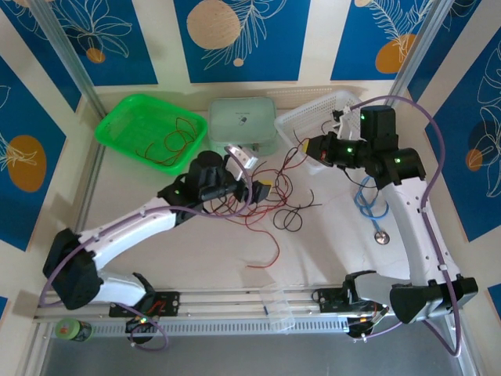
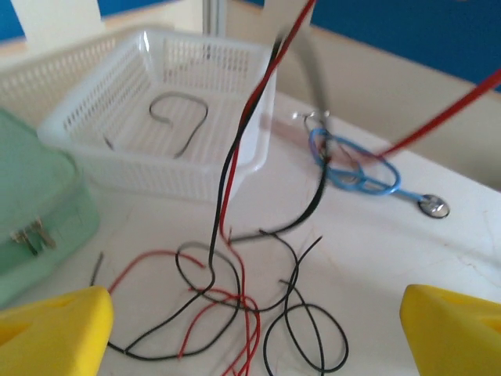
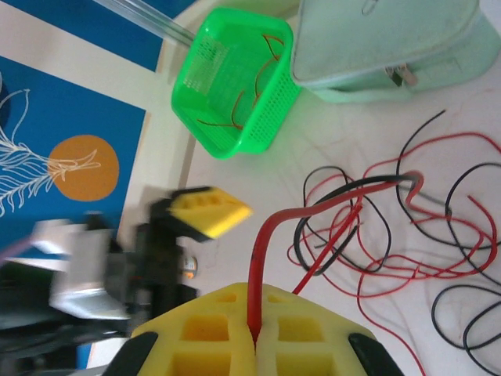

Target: Untangle the cables

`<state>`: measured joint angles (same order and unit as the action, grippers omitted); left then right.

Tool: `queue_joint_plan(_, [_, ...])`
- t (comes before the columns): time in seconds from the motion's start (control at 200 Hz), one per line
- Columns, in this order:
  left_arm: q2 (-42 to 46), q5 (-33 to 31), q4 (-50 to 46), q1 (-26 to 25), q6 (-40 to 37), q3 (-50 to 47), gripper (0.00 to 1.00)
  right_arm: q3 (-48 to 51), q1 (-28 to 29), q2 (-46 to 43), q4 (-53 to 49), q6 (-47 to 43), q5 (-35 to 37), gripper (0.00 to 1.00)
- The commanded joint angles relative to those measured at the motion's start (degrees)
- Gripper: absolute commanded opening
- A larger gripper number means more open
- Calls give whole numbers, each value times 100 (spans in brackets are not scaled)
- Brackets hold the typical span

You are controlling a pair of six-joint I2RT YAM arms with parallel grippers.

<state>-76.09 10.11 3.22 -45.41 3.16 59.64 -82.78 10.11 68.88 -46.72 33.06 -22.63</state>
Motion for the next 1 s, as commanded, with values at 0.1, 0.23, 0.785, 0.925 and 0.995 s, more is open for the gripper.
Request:
queue_joint_plan(0.1, [-235, 114, -1121, 12, -676, 715, 94, 98, -5, -142, 110, -98, -300, 0])
queue_joint_plan(0.23, [-813, 682, -1378, 66, -500, 1561, 88, 115, 10, -206, 87, -98, -314, 0])
queue_joint_plan(0.785, [-1977, 2386, -3053, 463, -208, 3558, 71, 324, 257, -226, 158, -177, -251, 0])
queue_joint_plan(0.925, [-2204, 2418, -3091, 463, -204, 3680, 68, 298, 299, -226, 165, -166, -243, 0])
queue_joint_plan(0.995, [-2306, 2492, -3067, 465, -176, 3738, 67, 284, 316, -226, 167, -163, -234, 0])
